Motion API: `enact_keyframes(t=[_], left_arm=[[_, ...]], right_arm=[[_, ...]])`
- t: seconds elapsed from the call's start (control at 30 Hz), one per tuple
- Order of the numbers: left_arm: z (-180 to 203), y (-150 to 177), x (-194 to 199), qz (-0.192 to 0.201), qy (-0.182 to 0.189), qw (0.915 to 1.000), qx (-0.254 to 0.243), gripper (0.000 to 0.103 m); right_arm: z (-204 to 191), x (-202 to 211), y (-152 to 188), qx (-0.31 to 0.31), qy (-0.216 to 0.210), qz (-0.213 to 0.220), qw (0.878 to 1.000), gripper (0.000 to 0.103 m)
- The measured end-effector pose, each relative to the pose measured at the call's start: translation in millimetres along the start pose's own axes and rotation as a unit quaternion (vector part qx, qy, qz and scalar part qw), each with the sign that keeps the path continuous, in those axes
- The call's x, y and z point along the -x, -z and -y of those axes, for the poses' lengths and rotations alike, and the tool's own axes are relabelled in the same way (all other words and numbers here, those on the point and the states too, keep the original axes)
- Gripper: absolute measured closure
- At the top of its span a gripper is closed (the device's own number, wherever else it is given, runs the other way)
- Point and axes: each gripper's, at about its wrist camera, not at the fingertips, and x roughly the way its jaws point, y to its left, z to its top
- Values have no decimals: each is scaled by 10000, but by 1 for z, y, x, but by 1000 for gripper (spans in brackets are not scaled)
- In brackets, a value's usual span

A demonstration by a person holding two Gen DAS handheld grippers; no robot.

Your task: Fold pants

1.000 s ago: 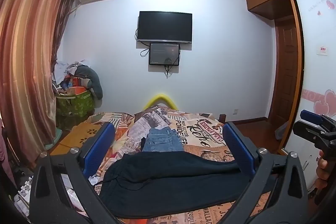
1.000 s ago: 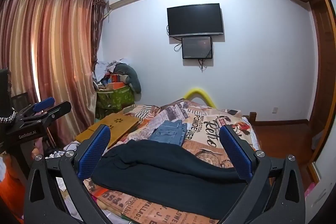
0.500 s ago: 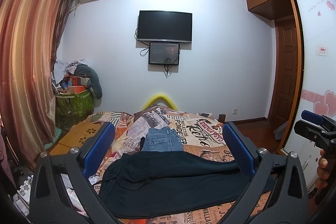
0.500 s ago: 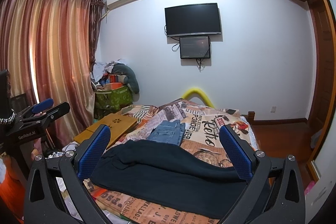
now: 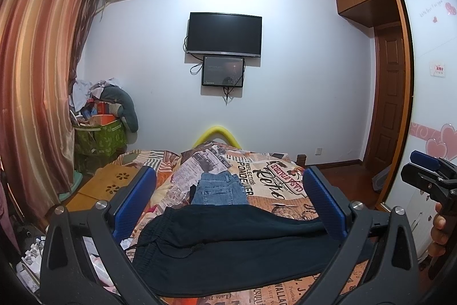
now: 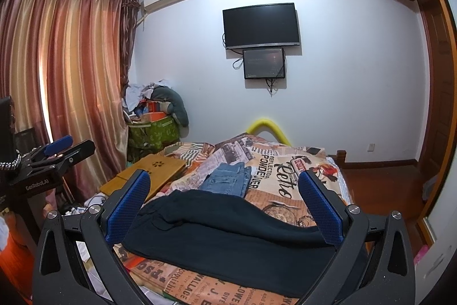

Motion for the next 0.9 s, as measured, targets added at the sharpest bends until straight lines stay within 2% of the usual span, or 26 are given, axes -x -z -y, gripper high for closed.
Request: enact_keyframes(t=[0.2,0.43,0.63,0.77,0.9], left_arm=[[-1,1,-9,-40,0,10000,60,0],[-11,2,-31,-368,21,9990,245,0],[-24,12,-75,-530,-20,9985,150,0],[-40,24,-114,-810,-61,9964,237,0],[-57,37,-153,-975,-321,9945,204,0]], right_arm=[[2,-5,1,-21,17,-67,10000,0],[8,-20,7,-70,123,-243,9996,0],[21,-45,16,-87,273,-583,9979,0],[35,-68,23,-107,389,-885,9953,0],[53,-94,33,-192,407,-1250,9911,0]])
